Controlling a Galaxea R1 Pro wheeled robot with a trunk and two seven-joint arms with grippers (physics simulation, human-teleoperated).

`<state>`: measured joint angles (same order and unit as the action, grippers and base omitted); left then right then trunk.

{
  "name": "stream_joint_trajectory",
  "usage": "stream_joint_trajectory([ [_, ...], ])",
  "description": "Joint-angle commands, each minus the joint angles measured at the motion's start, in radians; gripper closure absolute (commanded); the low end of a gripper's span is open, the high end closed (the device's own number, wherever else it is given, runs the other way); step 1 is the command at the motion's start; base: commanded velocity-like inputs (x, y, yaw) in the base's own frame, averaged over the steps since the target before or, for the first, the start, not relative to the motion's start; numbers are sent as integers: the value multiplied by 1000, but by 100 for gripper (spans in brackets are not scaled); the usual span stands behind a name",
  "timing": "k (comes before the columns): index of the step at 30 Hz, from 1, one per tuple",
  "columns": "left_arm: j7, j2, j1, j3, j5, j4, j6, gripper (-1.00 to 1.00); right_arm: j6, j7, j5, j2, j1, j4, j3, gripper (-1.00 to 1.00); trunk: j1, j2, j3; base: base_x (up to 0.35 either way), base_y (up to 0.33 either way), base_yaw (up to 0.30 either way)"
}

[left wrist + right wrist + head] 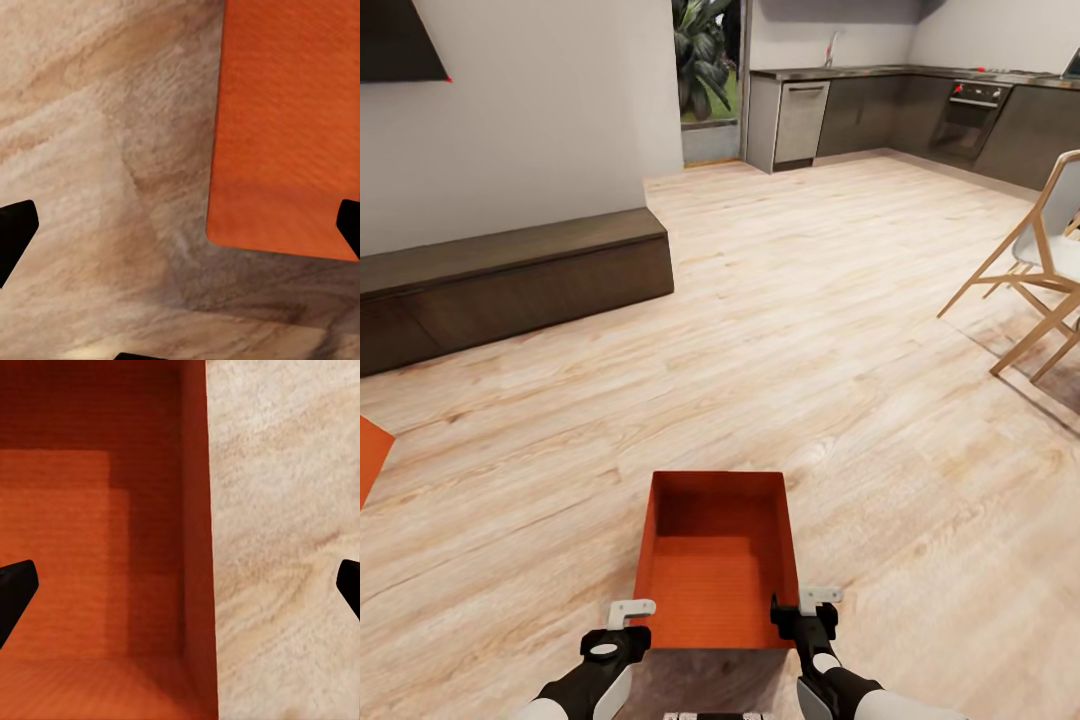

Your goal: Move the two storage containers from the living room to the garage. In the garage, place one container on the floor and stack the other container on top of it (either order is fine).

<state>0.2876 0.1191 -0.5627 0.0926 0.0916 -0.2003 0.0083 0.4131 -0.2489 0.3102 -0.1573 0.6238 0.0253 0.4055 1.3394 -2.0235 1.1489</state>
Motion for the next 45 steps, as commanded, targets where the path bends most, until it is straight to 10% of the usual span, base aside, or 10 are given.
stream_joint_trajectory([
  [1, 5, -1, 0, 9, 10, -1, 1, -100, 3, -3, 7, 0, 1, -1, 9, -100, 4, -7, 4, 0, 0, 0],
  [10, 5, 0, 0, 9, 11, -1, 0, -100, 3, -4, 7, 0, 1, -1, 9, -100, 38, -70, 32, 0, 0, 0],
  [45, 5, -1, 0, 15, 8, -4, -6, -100, 7, -3, -3, 10, 1, -1, 10, -100, 38, -70, 32, 28, 0, 0],
])
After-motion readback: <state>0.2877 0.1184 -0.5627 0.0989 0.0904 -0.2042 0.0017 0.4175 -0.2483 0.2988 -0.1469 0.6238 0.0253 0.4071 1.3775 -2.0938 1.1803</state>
